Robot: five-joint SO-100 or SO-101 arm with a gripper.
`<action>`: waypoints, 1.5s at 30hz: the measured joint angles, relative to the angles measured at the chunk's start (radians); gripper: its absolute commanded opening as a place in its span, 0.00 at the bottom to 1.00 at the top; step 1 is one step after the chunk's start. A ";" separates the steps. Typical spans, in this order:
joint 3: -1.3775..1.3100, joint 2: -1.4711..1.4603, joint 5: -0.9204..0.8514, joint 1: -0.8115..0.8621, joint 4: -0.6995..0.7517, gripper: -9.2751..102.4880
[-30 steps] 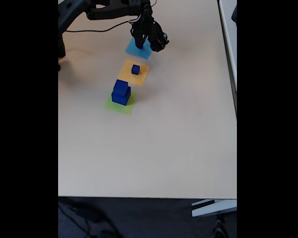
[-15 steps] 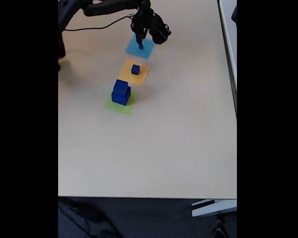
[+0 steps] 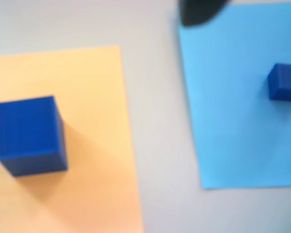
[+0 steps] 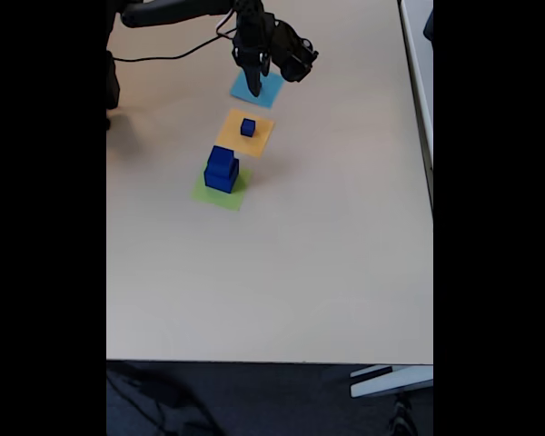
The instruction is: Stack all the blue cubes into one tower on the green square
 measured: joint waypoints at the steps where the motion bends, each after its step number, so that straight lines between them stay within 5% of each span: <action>1: 0.029 0.000 -0.006 0.002 -0.018 0.28; 12: 0.327 0.000 -0.020 0.018 -0.281 0.30; 45: 0.422 0.032 -0.081 0.055 -0.360 0.31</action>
